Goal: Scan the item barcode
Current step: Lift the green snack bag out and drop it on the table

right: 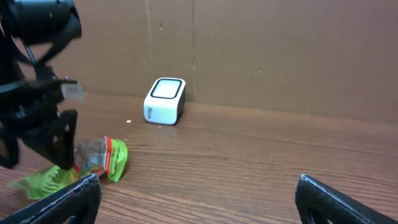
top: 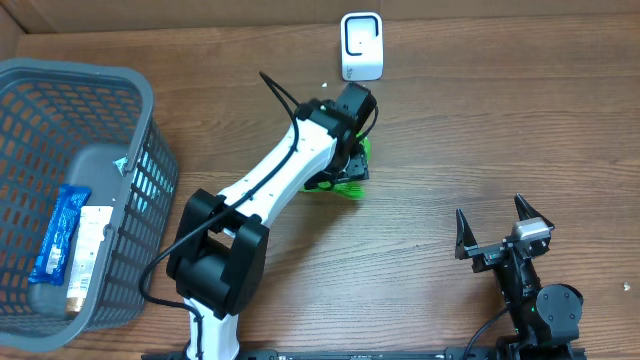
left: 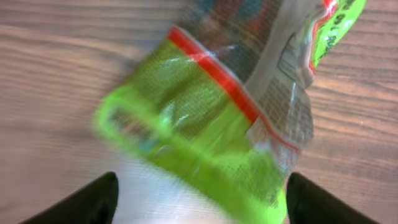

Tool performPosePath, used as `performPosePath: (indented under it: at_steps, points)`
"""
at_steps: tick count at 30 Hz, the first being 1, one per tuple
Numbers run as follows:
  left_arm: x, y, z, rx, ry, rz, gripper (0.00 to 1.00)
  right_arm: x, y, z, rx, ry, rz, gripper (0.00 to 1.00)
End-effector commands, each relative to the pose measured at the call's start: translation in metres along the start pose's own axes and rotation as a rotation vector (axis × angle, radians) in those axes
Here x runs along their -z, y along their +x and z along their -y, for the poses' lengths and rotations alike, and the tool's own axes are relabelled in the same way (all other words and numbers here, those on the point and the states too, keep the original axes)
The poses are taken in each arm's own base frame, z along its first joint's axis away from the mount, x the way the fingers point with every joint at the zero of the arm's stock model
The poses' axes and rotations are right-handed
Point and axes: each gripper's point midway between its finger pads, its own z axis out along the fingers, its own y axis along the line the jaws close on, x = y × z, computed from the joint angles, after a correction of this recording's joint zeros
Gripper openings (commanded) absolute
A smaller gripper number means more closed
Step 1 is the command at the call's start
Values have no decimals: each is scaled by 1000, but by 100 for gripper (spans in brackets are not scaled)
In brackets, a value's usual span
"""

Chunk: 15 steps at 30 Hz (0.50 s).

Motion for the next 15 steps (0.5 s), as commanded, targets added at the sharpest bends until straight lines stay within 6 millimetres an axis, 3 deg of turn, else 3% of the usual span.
performPosePath:
  at_steps: [1, 7, 9, 10, 15]
  points:
    - [51, -36, -15, -49, -50, 111, 82, 0, 1, 1, 2, 2, 6, 100]
    - [122, -45, -55, -86, -73, 167, 82, 0, 1, 1, 2, 2, 6, 100]
    - [136, -44, -71, -65, -90, 182, 81, 0, 1, 1, 2, 2, 6, 100]
    - [151, -41, -94, -33, -124, 196, 81, 0, 1, 1, 2, 2, 6, 100]
    - [174, -34, -140, -18, -185, 206, 80, 0, 1, 1, 2, 2, 6, 100]
